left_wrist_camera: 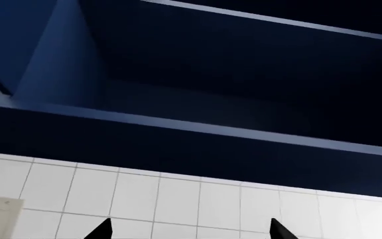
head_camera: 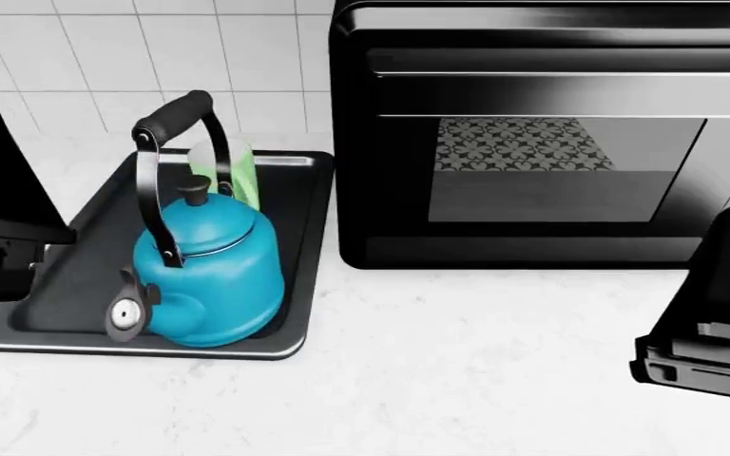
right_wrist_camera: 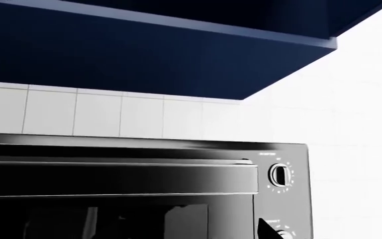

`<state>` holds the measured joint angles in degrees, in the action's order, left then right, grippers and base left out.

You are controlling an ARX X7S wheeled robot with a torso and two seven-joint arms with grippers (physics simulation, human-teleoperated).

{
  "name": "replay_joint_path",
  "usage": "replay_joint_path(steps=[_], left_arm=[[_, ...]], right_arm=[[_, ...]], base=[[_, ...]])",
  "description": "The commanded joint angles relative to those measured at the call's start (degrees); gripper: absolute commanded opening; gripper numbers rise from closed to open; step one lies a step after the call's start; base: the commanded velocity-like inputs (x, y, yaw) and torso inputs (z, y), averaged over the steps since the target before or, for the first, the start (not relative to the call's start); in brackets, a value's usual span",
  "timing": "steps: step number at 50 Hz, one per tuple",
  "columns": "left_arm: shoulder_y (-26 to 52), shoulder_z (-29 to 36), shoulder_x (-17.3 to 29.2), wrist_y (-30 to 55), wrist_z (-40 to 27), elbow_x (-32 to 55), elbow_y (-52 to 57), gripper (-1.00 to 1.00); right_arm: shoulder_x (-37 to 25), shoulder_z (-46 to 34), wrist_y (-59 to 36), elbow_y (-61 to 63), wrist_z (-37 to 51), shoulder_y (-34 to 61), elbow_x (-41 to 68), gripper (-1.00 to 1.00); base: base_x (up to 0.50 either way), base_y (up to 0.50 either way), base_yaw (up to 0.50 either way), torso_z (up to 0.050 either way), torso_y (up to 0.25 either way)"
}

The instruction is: Pick the kettle from the counter and place it on the tray. Then pick the mug from the cabinet and place it on the tray. Then close the cabinet doors.

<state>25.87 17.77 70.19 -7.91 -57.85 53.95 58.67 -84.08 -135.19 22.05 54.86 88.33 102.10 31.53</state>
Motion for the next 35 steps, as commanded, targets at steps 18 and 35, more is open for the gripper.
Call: replay_joint_path(steps=[18, 35], left_arm=[[-3.1, 9.3, 2.4, -9.4, -3.2, -8.9, -0.2, 1.0], [-3.3, 10.3, 1.7, -9.6, -2.8, -9.6, -0.7, 1.0]], right_arm=[[0.7, 14.8, -4.0, 0.2, 1.5, -15.2, -1.6, 1.0], [0.9, 19.7, -4.4, 0.1, 1.1, -20.0, -1.5, 1.0]], base=[[0.0, 0.17, 0.0, 0.0, 0.0], [0.0, 0.5, 0.0, 0.001, 0.0]])
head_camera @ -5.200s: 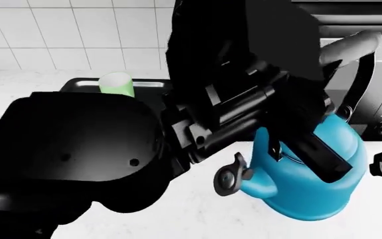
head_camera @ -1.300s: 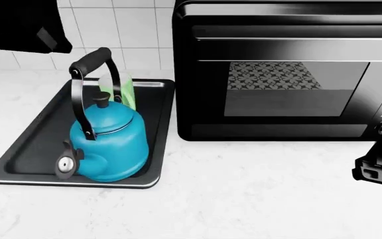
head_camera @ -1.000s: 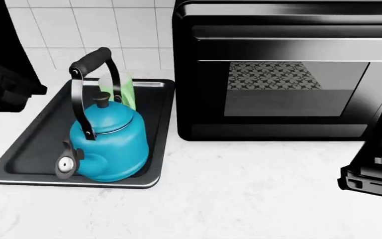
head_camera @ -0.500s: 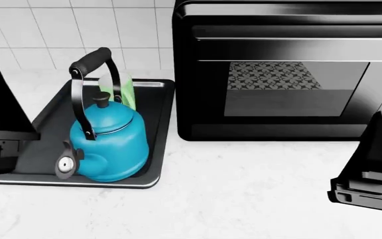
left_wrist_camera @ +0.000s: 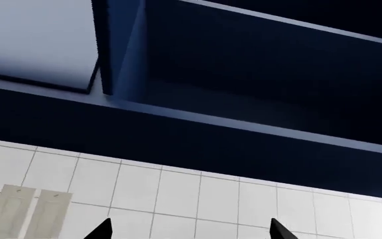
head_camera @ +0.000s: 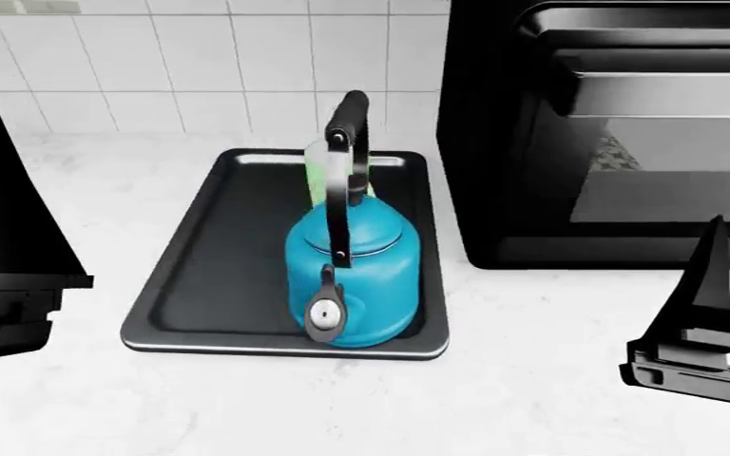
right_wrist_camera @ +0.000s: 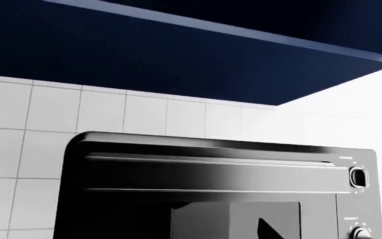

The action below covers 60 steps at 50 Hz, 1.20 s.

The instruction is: Pick the kettle from the counter and place it on the tray. Then pick the mug from the cabinet and place it on the tray. Then close the cabinet doors.

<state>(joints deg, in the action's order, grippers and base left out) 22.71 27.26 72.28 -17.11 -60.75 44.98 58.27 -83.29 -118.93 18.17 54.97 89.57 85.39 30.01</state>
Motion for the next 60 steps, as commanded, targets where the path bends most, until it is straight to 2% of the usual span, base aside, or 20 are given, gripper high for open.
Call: replay_joint_path(steps=[1, 19, 24, 28, 34, 36, 41, 42, 43, 44, 45, 47, 48, 53, 58, 60], left_arm=[[-0.1, 0.8, -0.3, -0.5, 0.1, -0.5, -0.3, 1.0], [1.4, 1.3, -0.1, 0.6, 0.1, 0.0, 0.4, 1.0], [2.2, 0.9, 0.8, 1.2, -0.8, 0.8, 0.2, 1.0], [2.7, -1.4, 4.2, 1.1, -5.4, 3.1, -1.0, 1.0], [3.0, -6.1, 16.1, -4.0, -13.6, 8.7, -4.1, 1.0], [4.4, -7.7, 17.7, -3.4, -15.2, 11.0, -4.6, 1.0], [11.3, -15.0, 17.7, 6.2, -16.1, 20.0, -4.1, 1.0], [2.7, -23.6, 9.1, 14.8, -9.6, 26.6, -2.2, 1.0], [-5.9, -32.1, 0.5, 23.4, -1.0, 27.1, -2.1, 1.0], [-8.0, -40.7, -1.8, 32.0, -2.8, 33.1, -1.3, 1.0], [-7.9, -49.3, -0.9, 38.1, -3.3, 34.3, -1.6, 1.0], [-7.4, -66.5, 0.6, 38.8, -3.9, 35.7, -2.4, 1.0], [-7.0, -69.6, 1.5, 38.9, -4.2, 36.3, -3.0, 1.0], [-5.0, -68.2, 6.9, 36.3, -5.6, 37.7, -6.5, 1.0], [-4.5, -65.4, 17.6, 28.6, -6.6, 39.0, -12.3, 1.0], [-3.0, -66.8, 17.7, 30.2, -3.7, 39.3, -14.0, 1.0]], right_arm=[[0.2, 3.7, -0.6, -0.1, -0.2, -3.4, 0.2, 1.0], [-0.6, 6.1, -1.2, 1.0, -0.8, -4.8, 0.6, 1.0], [-0.8, 6.3, 2.2, -0.3, -1.5, -5.5, 1.0, 1.0], [-0.9, 6.6, 2.3, -0.3, -1.6, -5.6, 1.3, 1.0], [-1.5, 7.0, 2.3, 0.0, -1.6, -5.7, 1.2, 1.0], [-1.8, 7.1, 2.3, 0.2, -1.6, -5.8, 1.1, 1.0], [-2.5, 7.4, 2.4, 0.7, -1.6, -5.8, 0.9, 1.0], [-2.6, 7.5, 2.3, 0.7, -1.6, -5.8, 1.0, 1.0], [-2.8, 7.5, 2.3, 1.0, -1.5, -5.9, 0.7, 1.0], [-2.9, 7.5, 2.5, 1.1, -1.5, -5.9, 0.6, 1.0], [-3.0, 7.6, 2.6, 1.1, -1.6, -5.9, 0.5, 1.0], [-3.3, 7.6, 2.5, 1.5, -1.4, -6.0, 0.0, 1.0], [-3.3, 7.8, 2.5, 1.5, -1.4, -6.0, 0.2, 1.0], [-3.7, 8.3, 1.4, 2.2, -1.5, -5.6, 0.7, 1.0], [-3.9, 8.7, 0.8, 2.6, -1.6, -5.4, 1.3, 1.0], [-3.9, 8.9, 0.7, 2.7, -1.7, -5.4, 1.6, 1.0]], base=[[0.0, 0.5, 0.0, 0.0, 0.0], [0.0, 0.5, 0.0, 0.0, 0.0], [0.0, 0.19, 0.0, 0.0, 0.0], [0.0, 0.0, 0.0, 0.0, 0.0], [0.0, 0.0, 0.0, 0.0, 0.0], [0.0, 0.0, 0.0, 0.0, 0.0], [0.0, 0.0, 0.0, 0.0, 0.0], [0.0, 0.0, 0.0, 0.0, 0.0], [0.0, 0.0, 0.0, 0.0, 0.0], [0.0, 0.0, 0.0, 0.0, 0.0], [0.0, 0.0, 0.0, 0.0, 0.0], [0.0, 0.0, 0.0, 0.0, 0.0], [0.0, 0.0, 0.0, 0.0, 0.0], [0.0, 0.0, 0.0, 0.0, 0.0], [0.0, 0.0, 0.0, 0.0, 0.0], [0.0, 0.0, 0.0, 0.0, 0.0]])
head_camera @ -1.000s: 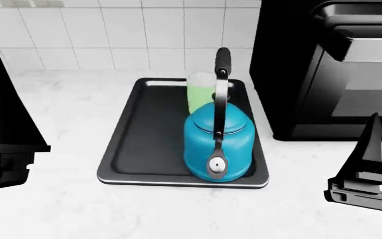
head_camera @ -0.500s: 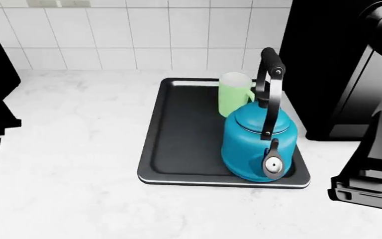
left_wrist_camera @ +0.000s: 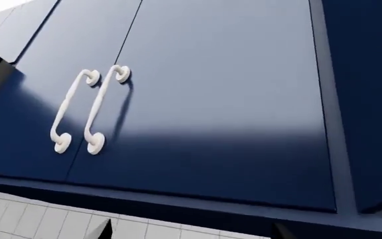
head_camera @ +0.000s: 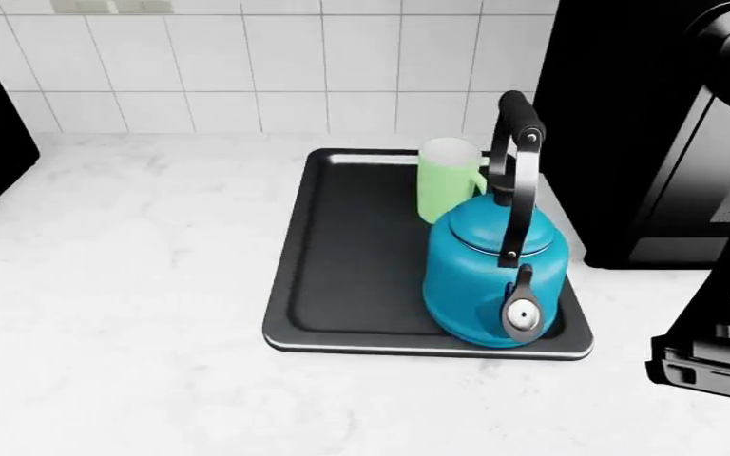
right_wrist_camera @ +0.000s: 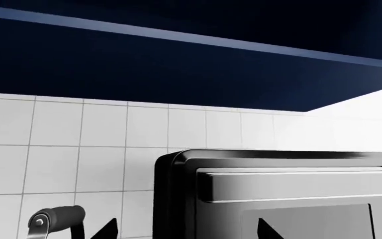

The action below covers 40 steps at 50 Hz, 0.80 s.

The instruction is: Pick the kettle from the counter and place it on the tray. Then pick the mug from the cabinet and place it on the tray. Then close the cabinet doors.

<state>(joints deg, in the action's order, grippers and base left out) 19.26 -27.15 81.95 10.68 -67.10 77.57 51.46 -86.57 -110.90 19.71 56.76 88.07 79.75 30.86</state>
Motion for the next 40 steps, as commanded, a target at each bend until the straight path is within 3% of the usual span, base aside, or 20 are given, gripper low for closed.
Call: replay_joint_path(steps=[1, 5, 6, 7, 10, 13, 14, 15, 18, 29, 35, 40], left_arm=[[1.0, -12.8, 8.0, 2.9, 3.7, 6.8, -7.9, 1.0], [2.3, -13.9, 8.0, 3.9, 8.0, 6.4, -10.3, 1.0], [10.9, -5.4, -0.5, 12.5, 7.5, 2.8, -13.3, 1.0], [19.5, 3.2, -9.1, 21.1, 16.1, -5.8, -4.7, 1.0], [45.3, 28.2, -34.9, 46.9, 41.9, -31.6, -8.0, 1.0], [71.0, 31.2, -60.7, 72.7, 67.7, -57.3, -12.2, 1.0], [79.6, 31.0, -66.6, 76.6, 76.3, -65.9, -14.5, 1.0], [88.2, 30.5, -67.7, 74.9, 82.6, -74.5, -16.6, 1.0], [93.0, 29.5, -71.0, 70.1, 80.2, -99.8, -23.5, 1.0], [106.0, 25.5, -80.1, 54.4, 72.6, -93.9, -50.2, 1.0], [110.8, 26.9, -81.3, 51.2, 71.3, -90.1, -62.0, 1.0], [113.5, 29.0, -81.7, 45.9, 66.0, -83.2, -66.5, 1.0]], right_arm=[[-0.7, 0.9, -0.8, 0.9, -0.3, 0.2, 0.9, 1.0], [-1.1, 1.0, -0.8, 1.2, -0.4, 0.2, 0.7, 1.0], [-1.3, 1.0, -0.8, 1.3, -0.5, 0.2, 0.6, 1.0], [-1.4, 1.1, -0.8, 1.3, -0.6, 0.2, 0.8, 1.0], [-1.9, 1.1, -0.8, 1.7, -0.6, 0.2, 0.6, 1.0], [-2.2, 1.0, -0.5, 1.8, -0.6, 0.0, 0.3, 1.0], [-2.4, 1.0, -0.3, 1.7, -0.7, -0.1, 0.2, 1.0], [-2.5, 1.0, -0.1, 1.6, -0.8, -0.1, 0.2, 1.0], [-2.9, 0.9, 0.3, 1.6, -0.8, -0.3, -0.1, 1.0], [-3.4, 0.1, 1.3, 1.8, -0.3, -1.4, -2.1, 1.0], [-3.4, -0.4, 1.6, 1.8, 0.4, -2.0, -3.3, 1.0], [-3.4, -0.5, 1.7, 2.0, 0.5, -2.3, -3.9, 1.0]], base=[[0.0, 0.0, 0.0, 0.0, 0.0], [0.0, 0.0, 0.0, 0.0, 0.0], [0.0, 0.0, 0.0, 0.0, 0.0], [0.0, 0.0, 0.0, 0.0, 0.0], [0.0, 0.0, 0.0, 0.0, 0.0], [0.0, 0.0, 0.0, 0.0, 0.0], [0.0, 0.0, 0.0, 0.0, 0.0], [0.0, 0.0, 0.0, 0.0, 0.0], [0.0, 0.0, 0.0, 0.0, 0.0], [0.0, 0.0, 0.0, 0.0, 0.0], [0.0, 0.0, 0.0, 0.0, 0.0], [0.0, 0.0, 0.0, 0.0, 0.0]])
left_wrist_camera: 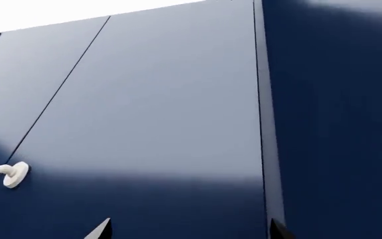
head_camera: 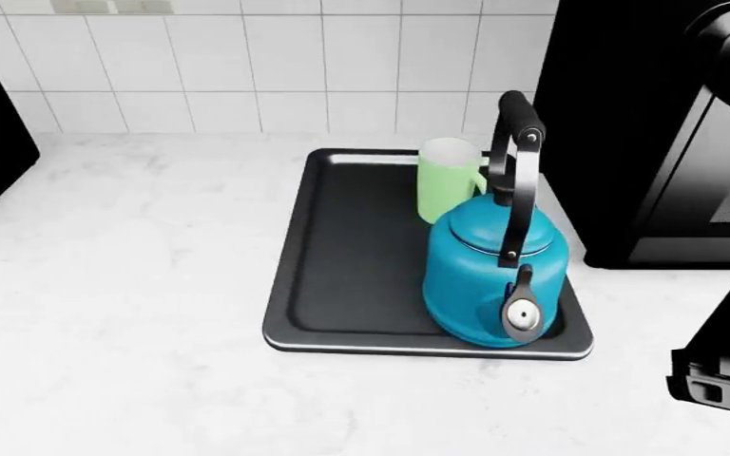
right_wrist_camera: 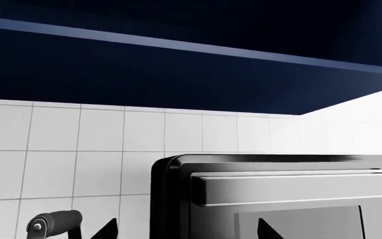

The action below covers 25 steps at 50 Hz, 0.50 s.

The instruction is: Pick the kettle from the counter and place it on the tray. Then pick the mug from the cabinet and place it on the tray. Then close the cabinet doors.

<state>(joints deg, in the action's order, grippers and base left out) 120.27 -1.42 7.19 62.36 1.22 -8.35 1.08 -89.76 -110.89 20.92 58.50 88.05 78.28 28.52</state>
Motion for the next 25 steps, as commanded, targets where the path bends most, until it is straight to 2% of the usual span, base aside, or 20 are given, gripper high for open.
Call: replay_joint_path(steps=[1, 6, 9, 12, 18, 25], left_arm=[[13.0, 3.4, -7.0, -5.6, -3.5, 5.3, -16.5, 1.0], [14.4, 6.6, -6.9, -10.2, -8.1, 11.9, -20.1, 1.0], [14.7, 7.9, -7.1, -13.7, -8.3, 16.1, -22.3, 1.0], [14.7, 7.2, -7.2, -15.8, -8.1, 27.2, -24.4, 1.0], [14.7, 7.7, -7.2, -18.7, -13.2, 46.1, -27.4, 1.0], [14.7, 11.6, -7.2, -20.9, -16.4, 56.1, -30.2, 1.0]], right_arm=[[-0.2, -0.5, 0.5, 0.2, 0.5, -0.8, -1.5, 1.0], [-0.2, -1.4, 1.5, -0.2, 0.9, -1.8, -3.1, 1.0], [-0.2, -1.8, 2.2, -0.5, 1.1, -2.3, -4.0, 1.0], [-0.2, -2.4, 3.0, -0.9, 1.6, -2.9, -5.2, 1.0], [-0.2, -3.3, 3.8, -1.3, 1.9, -3.9, -7.2, 1.0], [-0.2, -3.9, 4.0, -1.2, 1.9, -4.8, -8.9, 1.0]], base=[[0.0, 0.0, 0.0, 0.0, 0.011], [0.0, 0.0, 0.0, 0.002, 0.002], [0.0, 0.0, 0.0, 0.0, 0.003], [0.0, 0.0, 0.0, 0.003, 0.004], [0.0, 0.0, 0.0, 0.0, 0.004], [0.0, 0.0, 0.0, 0.0, 0.003]])
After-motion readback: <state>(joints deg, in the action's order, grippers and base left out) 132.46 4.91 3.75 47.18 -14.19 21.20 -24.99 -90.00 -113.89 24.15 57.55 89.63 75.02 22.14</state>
